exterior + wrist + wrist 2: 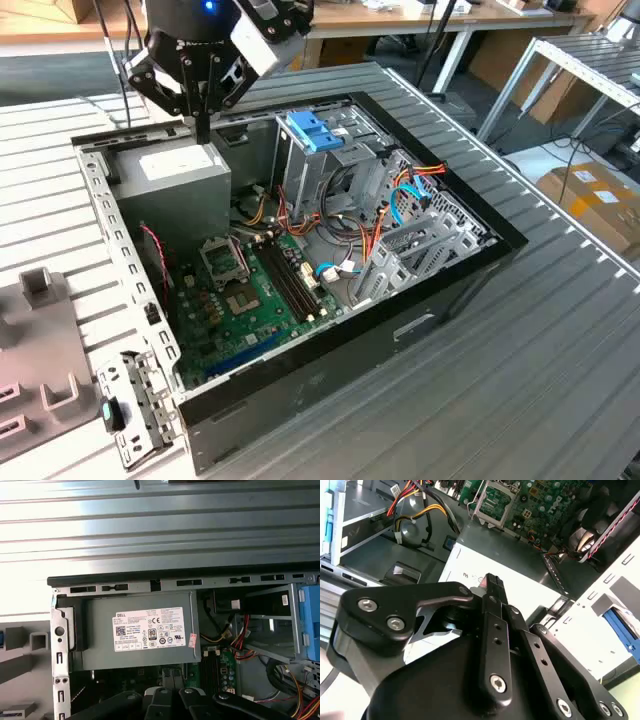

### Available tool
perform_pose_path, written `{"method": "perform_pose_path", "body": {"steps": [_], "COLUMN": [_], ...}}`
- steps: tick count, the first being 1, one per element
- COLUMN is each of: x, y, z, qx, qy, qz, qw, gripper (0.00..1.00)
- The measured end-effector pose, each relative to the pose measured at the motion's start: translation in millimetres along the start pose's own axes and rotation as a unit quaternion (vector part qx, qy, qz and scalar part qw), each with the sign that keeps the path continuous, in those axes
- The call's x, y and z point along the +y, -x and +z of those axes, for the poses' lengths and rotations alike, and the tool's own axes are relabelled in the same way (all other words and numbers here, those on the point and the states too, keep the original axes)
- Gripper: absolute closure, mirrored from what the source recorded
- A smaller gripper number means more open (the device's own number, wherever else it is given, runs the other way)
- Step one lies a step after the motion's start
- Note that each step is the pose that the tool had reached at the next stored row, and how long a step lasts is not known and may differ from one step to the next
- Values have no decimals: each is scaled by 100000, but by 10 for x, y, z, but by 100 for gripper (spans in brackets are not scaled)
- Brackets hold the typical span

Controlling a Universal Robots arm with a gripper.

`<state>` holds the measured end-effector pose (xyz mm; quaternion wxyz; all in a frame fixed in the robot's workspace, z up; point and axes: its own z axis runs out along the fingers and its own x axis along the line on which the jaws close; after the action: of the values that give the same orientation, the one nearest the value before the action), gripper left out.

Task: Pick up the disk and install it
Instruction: 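Reach for the disk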

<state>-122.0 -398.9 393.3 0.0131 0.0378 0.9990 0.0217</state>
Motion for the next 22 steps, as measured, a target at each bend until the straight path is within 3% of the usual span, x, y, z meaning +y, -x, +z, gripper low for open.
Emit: {"method": "perform_pose_path", "body": {"steps": [14,19,22], "x": [1,-3,-8], "y": [-12,-59,-137], "z": [0,-1,-4], "qx": [-1,-2,-2], "qy": [1,3,2], "qz": [11,0,7], "qw": [100000,100000,100000], "gripper": [89,89,89]}}
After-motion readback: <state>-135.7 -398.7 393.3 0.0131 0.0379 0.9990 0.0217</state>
